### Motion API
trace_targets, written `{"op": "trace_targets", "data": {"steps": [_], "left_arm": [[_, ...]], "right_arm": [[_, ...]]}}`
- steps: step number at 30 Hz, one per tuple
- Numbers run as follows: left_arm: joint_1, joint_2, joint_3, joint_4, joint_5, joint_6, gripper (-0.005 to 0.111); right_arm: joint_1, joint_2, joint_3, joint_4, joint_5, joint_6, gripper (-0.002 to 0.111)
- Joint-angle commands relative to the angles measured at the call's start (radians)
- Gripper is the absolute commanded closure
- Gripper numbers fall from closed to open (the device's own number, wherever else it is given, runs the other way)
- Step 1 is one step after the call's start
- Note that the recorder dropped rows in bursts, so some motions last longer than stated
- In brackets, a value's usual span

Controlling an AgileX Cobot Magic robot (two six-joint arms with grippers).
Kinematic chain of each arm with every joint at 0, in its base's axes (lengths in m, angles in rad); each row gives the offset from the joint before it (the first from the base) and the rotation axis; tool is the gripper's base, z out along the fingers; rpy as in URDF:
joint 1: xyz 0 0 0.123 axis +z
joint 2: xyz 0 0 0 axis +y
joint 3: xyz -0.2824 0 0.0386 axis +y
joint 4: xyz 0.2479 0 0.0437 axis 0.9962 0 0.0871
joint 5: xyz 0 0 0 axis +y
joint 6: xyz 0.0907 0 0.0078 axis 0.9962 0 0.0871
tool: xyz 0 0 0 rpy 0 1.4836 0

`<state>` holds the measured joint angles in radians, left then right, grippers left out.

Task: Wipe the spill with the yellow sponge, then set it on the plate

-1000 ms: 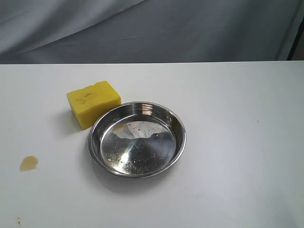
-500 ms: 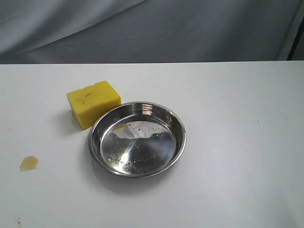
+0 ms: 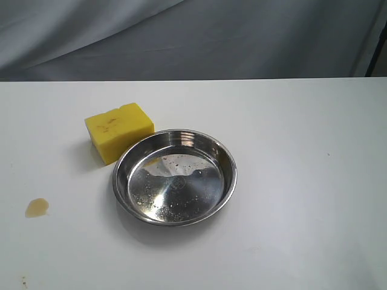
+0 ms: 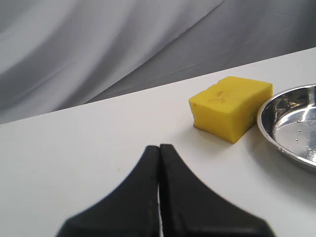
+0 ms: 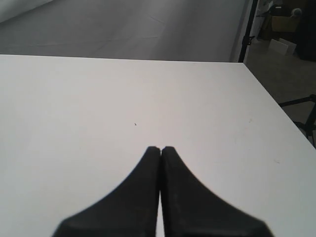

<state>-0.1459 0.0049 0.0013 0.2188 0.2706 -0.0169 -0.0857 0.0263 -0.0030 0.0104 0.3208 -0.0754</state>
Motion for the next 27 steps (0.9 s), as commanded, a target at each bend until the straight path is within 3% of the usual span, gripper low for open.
{"op": "trace_targets", "data": {"steps": [1,27], "left_arm": [[-0.004,-0.005,-0.001,-0.001,-0.005,-0.005,0.107],[-0.004,-0.005,-0.001,-0.001,-0.005,-0.005,0.107]], "right_arm": [[-0.006,-0.006,0.003,-0.01,-0.002,-0.001,0.108],[-0.004,-0.006,0.003,-0.01,-0.002,0.001,0.108]]}}
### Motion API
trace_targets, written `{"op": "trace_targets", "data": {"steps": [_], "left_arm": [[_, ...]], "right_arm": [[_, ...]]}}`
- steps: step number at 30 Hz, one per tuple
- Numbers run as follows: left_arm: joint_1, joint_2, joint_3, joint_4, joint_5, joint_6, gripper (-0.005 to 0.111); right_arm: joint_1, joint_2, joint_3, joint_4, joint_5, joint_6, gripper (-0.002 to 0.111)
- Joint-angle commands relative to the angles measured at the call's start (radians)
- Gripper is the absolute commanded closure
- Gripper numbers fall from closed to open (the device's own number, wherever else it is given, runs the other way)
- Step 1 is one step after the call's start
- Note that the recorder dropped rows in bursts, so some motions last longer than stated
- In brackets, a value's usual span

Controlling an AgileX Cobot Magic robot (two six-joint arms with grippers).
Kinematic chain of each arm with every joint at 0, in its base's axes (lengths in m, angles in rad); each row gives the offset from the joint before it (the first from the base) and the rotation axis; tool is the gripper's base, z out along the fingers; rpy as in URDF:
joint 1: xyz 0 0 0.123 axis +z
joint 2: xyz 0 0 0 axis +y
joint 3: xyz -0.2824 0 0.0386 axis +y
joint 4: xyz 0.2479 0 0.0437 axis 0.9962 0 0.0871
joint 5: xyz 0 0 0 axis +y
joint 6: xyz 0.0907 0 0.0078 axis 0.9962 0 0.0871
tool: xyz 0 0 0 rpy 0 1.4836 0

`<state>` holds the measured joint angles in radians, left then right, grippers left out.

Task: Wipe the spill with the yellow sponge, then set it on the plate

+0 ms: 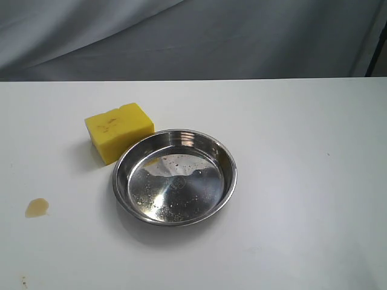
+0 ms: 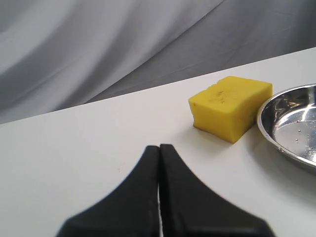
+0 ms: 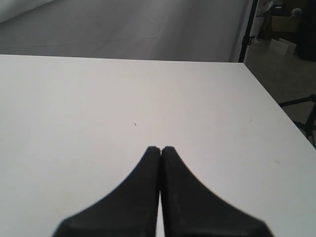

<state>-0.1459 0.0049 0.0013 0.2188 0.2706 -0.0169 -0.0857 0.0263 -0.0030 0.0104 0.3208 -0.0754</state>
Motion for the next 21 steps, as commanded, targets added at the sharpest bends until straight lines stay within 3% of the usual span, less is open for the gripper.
{"op": "trace_targets", "data": {"steps": [1,4,7,14,18,21], "left_arm": [[-0.004,-0.005,-0.001,-0.001,-0.005,-0.005,0.107],[-0.004,-0.005,-0.001,-0.004,-0.055,-0.009,0.107],[-0.004,-0.005,-0.001,-0.086,-0.196,-0.039,0.107],[-0.004,-0.005,-0.001,-0.193,-0.662,-0.164,0.107],[-0.004,-0.005,-0.001,-0.179,-0.755,-0.343,0.107],[-0.004,-0.005,-0.001,-0.175,-0.82,-0.363,0.107]], "right_arm": [[-0.004,-0.006,0.003,-0.01,-0.002,0.001,0.108],[-0.004,-0.006,0.003,-0.01,-0.002,0.001,0.108],[-0.004,-0.006,0.003,-0.01,-0.002,0.001,0.108],[-0.004,-0.006,0.003,-0.01,-0.002,0.001,0.108],[-0.004,-0.006,0.003,-0.01,-0.002,0.001,0.108],[-0.004,-0.006,0.003,-0.01,-0.002,0.001,0.108]]}}
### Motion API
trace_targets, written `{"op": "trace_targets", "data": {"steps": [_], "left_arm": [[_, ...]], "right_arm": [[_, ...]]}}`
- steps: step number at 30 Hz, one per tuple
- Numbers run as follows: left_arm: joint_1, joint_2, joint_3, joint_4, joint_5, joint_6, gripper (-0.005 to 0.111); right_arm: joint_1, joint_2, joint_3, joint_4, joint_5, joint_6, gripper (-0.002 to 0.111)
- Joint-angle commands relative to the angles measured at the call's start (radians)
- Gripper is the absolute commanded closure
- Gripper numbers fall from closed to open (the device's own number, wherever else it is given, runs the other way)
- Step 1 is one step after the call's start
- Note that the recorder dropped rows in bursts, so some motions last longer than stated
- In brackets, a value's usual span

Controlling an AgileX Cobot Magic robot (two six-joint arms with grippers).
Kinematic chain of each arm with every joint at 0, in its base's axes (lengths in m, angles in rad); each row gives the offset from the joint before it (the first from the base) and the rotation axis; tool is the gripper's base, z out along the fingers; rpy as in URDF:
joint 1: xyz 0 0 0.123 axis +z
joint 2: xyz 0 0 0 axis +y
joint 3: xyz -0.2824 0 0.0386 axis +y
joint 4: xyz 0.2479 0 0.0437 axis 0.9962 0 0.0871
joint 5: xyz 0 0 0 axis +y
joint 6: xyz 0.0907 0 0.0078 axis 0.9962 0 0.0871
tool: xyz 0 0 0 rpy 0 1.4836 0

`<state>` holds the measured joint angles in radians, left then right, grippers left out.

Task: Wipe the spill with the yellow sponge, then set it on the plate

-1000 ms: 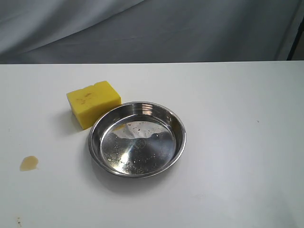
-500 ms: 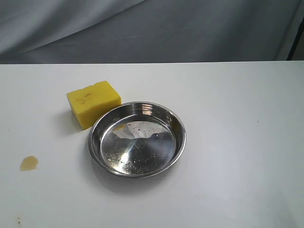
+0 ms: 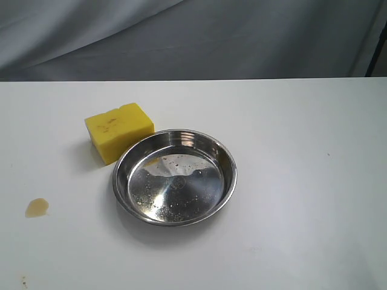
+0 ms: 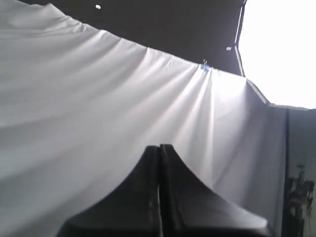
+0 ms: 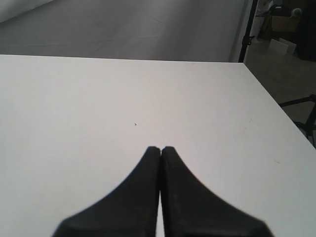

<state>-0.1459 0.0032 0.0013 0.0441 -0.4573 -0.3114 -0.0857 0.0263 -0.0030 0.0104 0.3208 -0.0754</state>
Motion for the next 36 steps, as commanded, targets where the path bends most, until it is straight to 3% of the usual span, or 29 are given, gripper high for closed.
{"op": "trace_targets", "data": {"steps": [1,6,13,15,18,21,25,27,31,36], "left_arm": [[-0.004,-0.003,-0.001,-0.001,-0.111,-0.068,0.107],[-0.004,-0.003,-0.001,-0.001,-0.201,-0.018,0.107],[-0.004,-0.003,-0.001,-0.018,-0.212,0.042,0.107],[-0.004,-0.003,-0.001,-0.068,-0.212,0.081,0.107],[-0.004,0.013,-0.001,-0.285,-0.23,0.109,0.107],[-0.004,0.1,-0.052,-0.315,-0.215,0.14,0.107],[-0.004,0.437,-0.353,-0.312,-0.168,0.278,0.107],[-0.004,0.63,-0.528,-0.268,-0.05,0.293,0.107],[-0.004,0.949,-0.861,-0.039,0.233,0.282,0.107],[-0.004,1.101,-1.049,0.04,0.457,0.29,0.107]], "right_arm": [[-0.004,-0.006,0.003,-0.01,-0.002,0.001,0.108],[-0.004,-0.006,0.003,-0.01,-0.002,0.001,0.108],[-0.004,-0.006,0.003,-0.01,-0.002,0.001,0.108],[-0.004,-0.006,0.003,-0.01,-0.002,0.001,0.108],[-0.004,-0.006,0.003,-0.01,-0.002,0.001,0.108],[-0.004,-0.006,0.003,-0.01,-0.002,0.001,0.108],[-0.004,-0.006,0.003,-0.01,-0.002,0.001,0.108],[-0.004,-0.006,0.003,-0.01,-0.002,0.001,0.108],[-0.004,-0.006,0.003,-0.01,-0.002,0.001,0.108],[-0.004,-0.006,0.003,-0.01,-0.002,0.001,0.108]]}}
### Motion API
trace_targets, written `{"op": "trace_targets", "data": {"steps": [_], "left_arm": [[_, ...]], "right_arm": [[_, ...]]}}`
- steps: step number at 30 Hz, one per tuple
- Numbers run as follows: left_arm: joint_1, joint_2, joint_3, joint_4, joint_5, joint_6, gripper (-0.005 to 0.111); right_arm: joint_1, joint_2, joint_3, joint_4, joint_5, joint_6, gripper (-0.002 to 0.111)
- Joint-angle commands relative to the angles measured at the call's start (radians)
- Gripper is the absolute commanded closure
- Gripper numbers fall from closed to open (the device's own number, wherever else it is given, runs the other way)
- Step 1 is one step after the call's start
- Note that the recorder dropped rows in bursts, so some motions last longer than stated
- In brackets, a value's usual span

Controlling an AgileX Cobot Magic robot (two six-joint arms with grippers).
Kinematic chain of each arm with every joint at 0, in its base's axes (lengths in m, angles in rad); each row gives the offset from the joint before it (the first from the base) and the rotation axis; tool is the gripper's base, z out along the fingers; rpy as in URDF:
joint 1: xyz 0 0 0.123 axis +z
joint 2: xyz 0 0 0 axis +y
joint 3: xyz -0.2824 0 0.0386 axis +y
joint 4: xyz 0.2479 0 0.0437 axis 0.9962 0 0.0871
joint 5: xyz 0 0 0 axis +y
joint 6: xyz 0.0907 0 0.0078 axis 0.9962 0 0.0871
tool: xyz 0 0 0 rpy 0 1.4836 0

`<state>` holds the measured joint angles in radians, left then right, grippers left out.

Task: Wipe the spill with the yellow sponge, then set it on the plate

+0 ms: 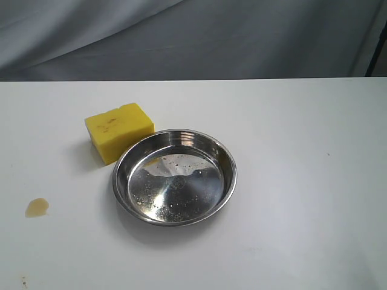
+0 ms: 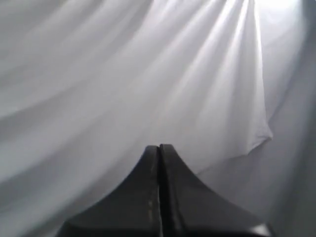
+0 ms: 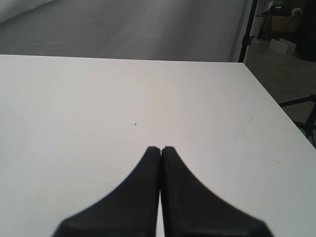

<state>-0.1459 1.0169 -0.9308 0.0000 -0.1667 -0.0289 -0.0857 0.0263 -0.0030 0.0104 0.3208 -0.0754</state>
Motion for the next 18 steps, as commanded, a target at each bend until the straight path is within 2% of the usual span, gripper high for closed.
{"op": "trace_targets", "data": {"steps": [1,7,18], "left_arm": [[-0.004,0.108,-0.138,0.103,0.191,0.008,0.107],[-0.004,0.164,-0.203,0.134,0.276,0.008,0.107],[-0.019,0.27,-0.203,0.134,0.271,0.013,0.107]], "right_arm": [[-0.004,-0.006,0.003,-0.01,-0.002,0.001,0.108],[-0.004,-0.006,0.003,-0.01,-0.002,0.001,0.108],[-0.004,-0.006,0.003,-0.01,-0.002,0.001,0.108]]}}
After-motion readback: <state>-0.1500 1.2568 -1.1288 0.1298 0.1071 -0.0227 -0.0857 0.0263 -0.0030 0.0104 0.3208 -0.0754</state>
